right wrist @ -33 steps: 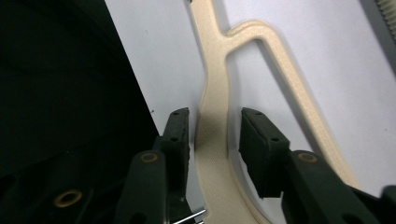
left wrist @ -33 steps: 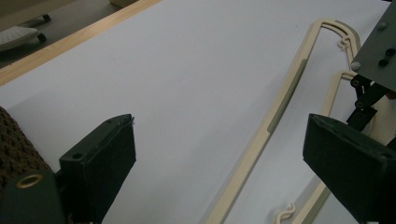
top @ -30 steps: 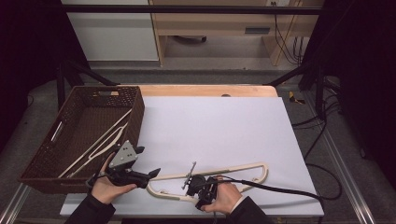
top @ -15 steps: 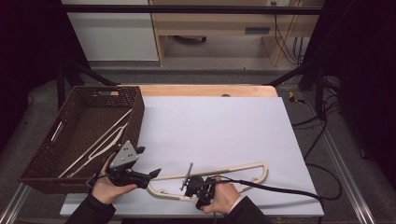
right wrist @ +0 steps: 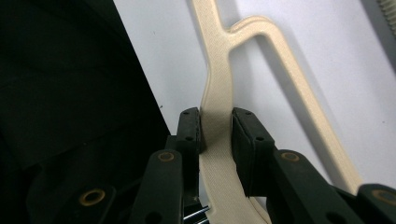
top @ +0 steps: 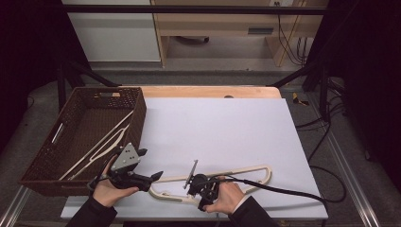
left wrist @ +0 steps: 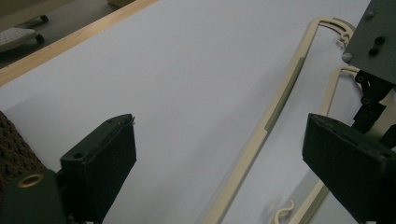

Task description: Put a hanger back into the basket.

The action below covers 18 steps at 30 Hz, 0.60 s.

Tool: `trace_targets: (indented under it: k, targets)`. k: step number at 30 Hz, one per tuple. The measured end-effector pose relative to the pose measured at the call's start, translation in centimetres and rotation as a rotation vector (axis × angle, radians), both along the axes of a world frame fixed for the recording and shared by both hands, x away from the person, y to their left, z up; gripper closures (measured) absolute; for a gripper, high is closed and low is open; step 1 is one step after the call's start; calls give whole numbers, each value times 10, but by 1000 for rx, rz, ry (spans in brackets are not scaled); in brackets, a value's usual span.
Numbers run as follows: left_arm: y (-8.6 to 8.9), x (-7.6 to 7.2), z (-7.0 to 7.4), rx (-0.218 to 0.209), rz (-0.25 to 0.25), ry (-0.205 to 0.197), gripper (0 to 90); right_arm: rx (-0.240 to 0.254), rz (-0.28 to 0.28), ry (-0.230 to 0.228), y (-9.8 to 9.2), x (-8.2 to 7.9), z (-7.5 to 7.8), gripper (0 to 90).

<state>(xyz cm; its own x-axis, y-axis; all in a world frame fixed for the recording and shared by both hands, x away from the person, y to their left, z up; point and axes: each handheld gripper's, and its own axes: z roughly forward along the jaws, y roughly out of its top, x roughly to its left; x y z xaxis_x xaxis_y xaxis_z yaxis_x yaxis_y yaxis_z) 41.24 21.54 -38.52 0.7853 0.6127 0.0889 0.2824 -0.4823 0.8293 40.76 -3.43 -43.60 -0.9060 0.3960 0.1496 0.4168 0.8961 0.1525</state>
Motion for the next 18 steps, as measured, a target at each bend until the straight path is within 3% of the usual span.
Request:
trace_targets:
  k: [4,10,18]
  targets:
    - [-1,0,0,-1,-2,2,96,7,3,5,-1,1,1,730]
    - [-1,0,-1,1,-4,2,96,-19,3,18,1,0,-3,731]
    - [-1,0,-1,6,-7,4,96,-6,7,21,-1,0,0,729]
